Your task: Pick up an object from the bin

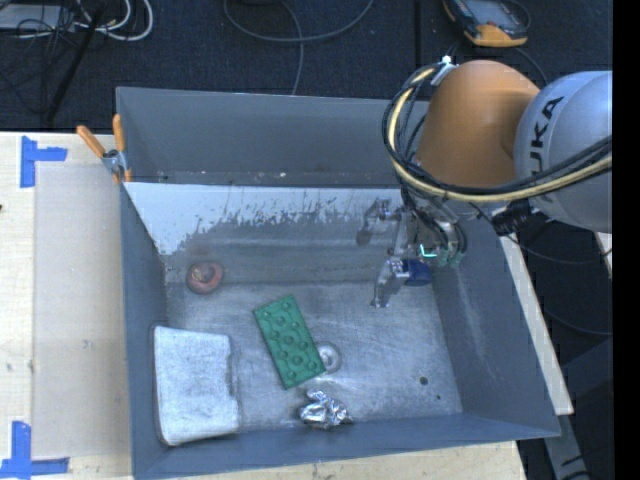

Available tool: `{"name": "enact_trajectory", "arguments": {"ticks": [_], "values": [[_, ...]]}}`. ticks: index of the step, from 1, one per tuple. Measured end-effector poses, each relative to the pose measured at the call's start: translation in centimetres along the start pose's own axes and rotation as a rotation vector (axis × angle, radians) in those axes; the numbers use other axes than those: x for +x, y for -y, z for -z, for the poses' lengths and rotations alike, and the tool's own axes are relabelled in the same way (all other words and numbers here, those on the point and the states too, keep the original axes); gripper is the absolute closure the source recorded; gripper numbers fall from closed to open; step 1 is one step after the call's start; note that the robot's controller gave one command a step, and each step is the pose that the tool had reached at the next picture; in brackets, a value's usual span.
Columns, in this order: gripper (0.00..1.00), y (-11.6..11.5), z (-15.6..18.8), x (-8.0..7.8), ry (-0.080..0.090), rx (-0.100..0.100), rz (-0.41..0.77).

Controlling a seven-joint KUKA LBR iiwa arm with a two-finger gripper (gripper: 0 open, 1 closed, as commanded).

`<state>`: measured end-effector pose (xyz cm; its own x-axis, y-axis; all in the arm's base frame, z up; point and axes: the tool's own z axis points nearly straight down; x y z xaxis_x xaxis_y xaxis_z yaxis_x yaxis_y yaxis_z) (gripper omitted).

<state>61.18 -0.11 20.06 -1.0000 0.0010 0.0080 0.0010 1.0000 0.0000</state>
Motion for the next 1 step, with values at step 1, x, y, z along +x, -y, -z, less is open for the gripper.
{"name": "enact_trajectory", "arguments": {"ticks": [1], "values": [[0.00, -7.25, -5.95, 4.07, 0.002, -0.001, 0.218]]}}
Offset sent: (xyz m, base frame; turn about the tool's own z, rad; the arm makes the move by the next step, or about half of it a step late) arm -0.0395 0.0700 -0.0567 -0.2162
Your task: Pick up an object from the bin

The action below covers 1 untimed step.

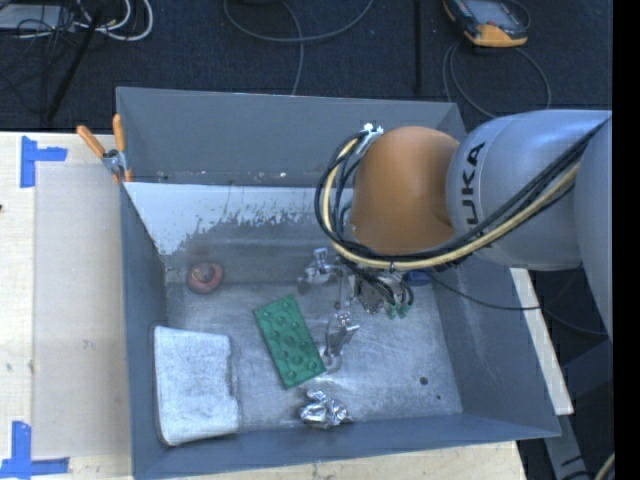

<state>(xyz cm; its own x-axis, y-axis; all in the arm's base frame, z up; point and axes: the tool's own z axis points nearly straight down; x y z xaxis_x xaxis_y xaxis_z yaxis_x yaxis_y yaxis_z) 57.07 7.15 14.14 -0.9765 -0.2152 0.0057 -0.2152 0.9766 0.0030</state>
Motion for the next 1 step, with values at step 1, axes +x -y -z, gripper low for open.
{"name": "enact_trajectory", "arguments": {"ticks": [1], "values": [[0.00, -2.83, -5.51, 2.38, 0.009, 0.002, -0.195]]}}
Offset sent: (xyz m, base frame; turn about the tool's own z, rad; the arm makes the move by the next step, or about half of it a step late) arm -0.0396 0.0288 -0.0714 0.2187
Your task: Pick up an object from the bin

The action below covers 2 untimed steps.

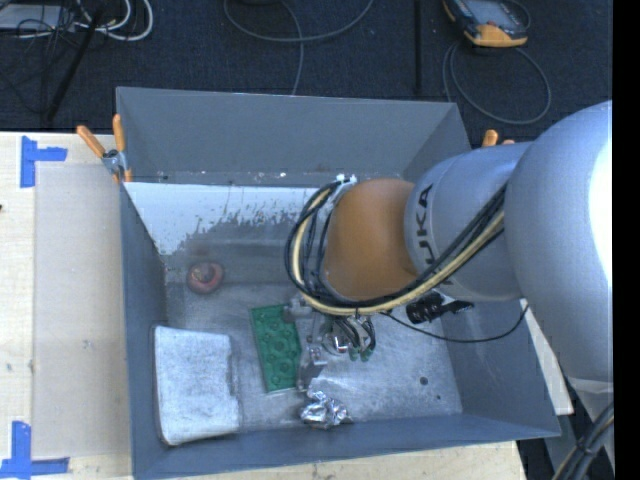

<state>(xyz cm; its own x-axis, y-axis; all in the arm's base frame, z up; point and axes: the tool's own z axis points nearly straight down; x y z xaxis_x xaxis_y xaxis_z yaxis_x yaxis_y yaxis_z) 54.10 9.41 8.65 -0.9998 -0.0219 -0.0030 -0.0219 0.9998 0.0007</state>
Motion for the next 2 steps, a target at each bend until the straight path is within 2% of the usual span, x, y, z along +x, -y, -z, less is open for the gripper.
{"name": "enact_trajectory", "arguments": {"ticks": [1, 2], "values": [[0.00, -3.8, -1.0, 1.7, 0.015, 0.003, 0.063], [0.00, -7.4, -1.1, 3.9, 0.014, 0.002, 0.013]]}}
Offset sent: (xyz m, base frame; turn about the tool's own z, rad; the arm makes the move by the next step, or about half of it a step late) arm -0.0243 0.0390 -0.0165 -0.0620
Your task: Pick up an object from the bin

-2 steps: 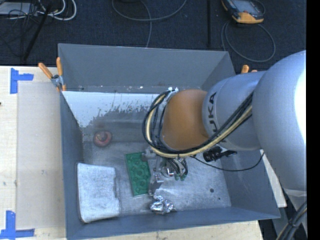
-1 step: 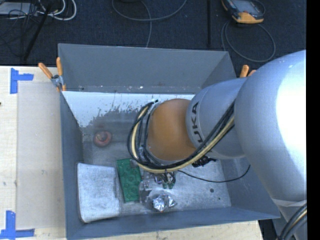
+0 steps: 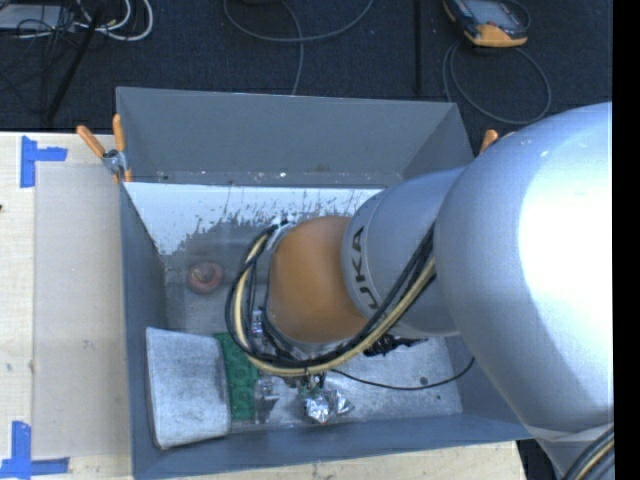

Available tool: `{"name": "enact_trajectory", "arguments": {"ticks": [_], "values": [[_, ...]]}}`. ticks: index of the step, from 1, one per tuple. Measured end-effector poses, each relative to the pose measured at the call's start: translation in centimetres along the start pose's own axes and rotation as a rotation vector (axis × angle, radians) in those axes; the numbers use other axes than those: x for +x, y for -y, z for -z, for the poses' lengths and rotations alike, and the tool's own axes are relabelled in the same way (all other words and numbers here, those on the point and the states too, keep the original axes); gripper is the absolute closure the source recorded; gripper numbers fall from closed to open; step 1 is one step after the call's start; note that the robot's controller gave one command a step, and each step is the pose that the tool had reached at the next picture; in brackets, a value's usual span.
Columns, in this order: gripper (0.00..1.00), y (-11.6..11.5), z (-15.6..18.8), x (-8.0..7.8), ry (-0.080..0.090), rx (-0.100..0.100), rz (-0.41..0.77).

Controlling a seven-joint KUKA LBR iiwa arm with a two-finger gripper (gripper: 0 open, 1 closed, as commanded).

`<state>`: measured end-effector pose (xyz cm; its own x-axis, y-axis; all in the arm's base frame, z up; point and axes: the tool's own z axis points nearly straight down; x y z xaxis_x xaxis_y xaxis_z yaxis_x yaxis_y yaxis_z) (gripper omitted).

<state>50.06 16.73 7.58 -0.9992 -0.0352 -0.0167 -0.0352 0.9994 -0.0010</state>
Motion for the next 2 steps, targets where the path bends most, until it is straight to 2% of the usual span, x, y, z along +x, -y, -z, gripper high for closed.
{"name": "enact_trajectory", "arguments": {"ticks": [1, 2], "values": [[1.00, 0.1, 0.1, 0.2, -0.011, 0.001, -0.002], [1.00, 0.8, 15.7, 0.3, -0.010, -0.004, 0.254]]}}
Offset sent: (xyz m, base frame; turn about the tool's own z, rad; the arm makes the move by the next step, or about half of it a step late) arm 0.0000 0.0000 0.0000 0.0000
